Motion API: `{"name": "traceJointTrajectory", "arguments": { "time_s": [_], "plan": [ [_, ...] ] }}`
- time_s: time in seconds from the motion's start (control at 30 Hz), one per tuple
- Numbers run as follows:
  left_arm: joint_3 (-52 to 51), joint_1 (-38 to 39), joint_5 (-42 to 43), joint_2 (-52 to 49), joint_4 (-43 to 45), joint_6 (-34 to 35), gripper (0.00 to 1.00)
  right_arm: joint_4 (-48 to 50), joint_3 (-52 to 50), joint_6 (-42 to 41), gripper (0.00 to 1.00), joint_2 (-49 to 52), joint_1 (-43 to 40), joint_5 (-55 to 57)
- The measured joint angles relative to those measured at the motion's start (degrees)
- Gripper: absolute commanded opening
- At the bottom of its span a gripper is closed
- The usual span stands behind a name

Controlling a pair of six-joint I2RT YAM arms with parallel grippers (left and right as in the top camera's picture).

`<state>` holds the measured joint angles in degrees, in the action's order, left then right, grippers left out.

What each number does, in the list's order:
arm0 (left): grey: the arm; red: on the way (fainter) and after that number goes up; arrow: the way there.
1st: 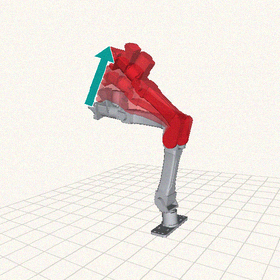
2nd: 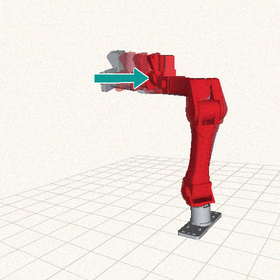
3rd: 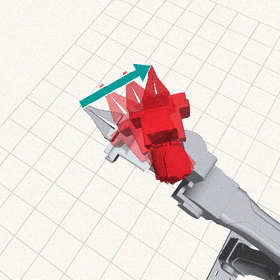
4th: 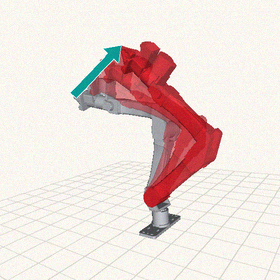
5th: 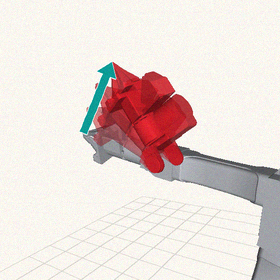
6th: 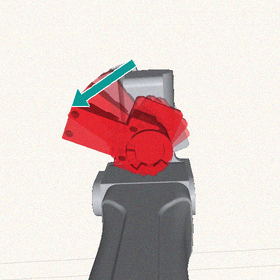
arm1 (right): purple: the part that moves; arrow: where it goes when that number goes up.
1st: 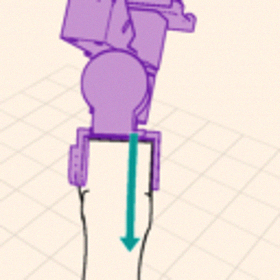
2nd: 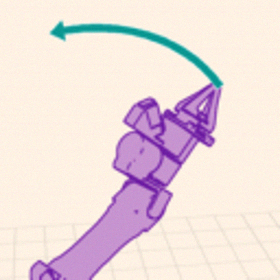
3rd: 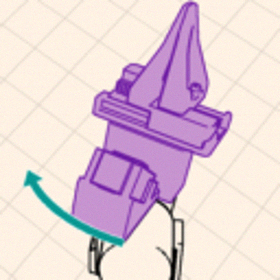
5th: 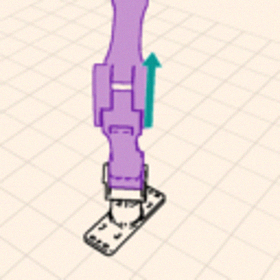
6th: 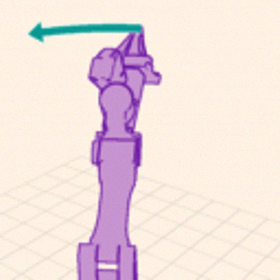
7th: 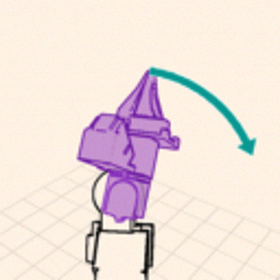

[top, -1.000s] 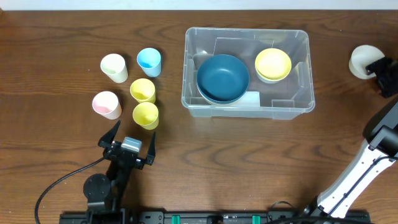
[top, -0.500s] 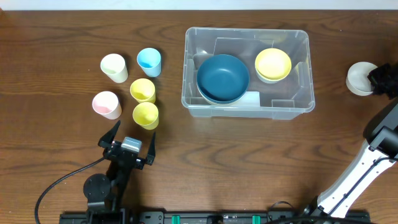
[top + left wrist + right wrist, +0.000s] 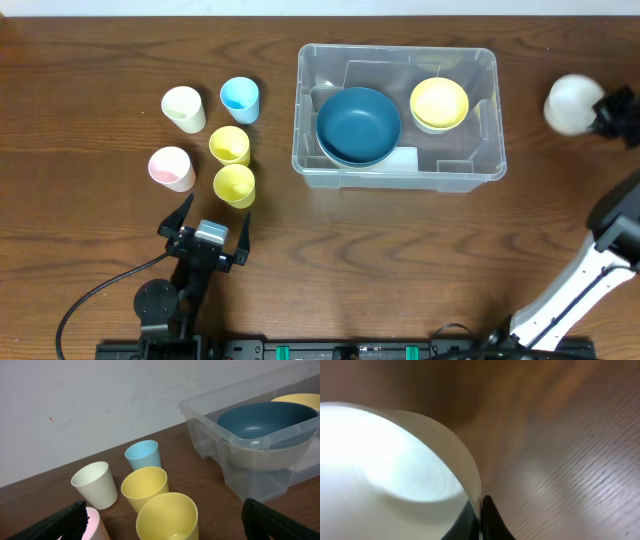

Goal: Pack container
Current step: 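Carry the white bowl over the bin and stack it on the yellow bowl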

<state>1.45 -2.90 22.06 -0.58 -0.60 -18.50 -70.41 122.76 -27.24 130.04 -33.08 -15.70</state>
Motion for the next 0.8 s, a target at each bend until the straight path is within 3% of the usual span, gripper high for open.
{"name": "traceJointTrajectory", "arguments": {
  "time_s": [0.2, 0.37, 0.8],
  "plan": [
    [0.0, 0.0, 0.0, 0.0, 0.0, 0.0, 0.98, 1.9, 0.2, 3.3, 0.01, -18.4, 5.1, -2.6],
    [0.0, 0.0, 0.0, 0.0, 0.0, 0.0, 0.98, 1.1, 1.3, 5.9, 0.01, -27.5, 14.2, -0.8],
    [0.0, 0.0, 0.0, 0.0, 0.0, 0.0, 0.98, -1.2, 0.7, 9.1, 0.01, -17.0, 29.7, 2.9]
  ]
}}
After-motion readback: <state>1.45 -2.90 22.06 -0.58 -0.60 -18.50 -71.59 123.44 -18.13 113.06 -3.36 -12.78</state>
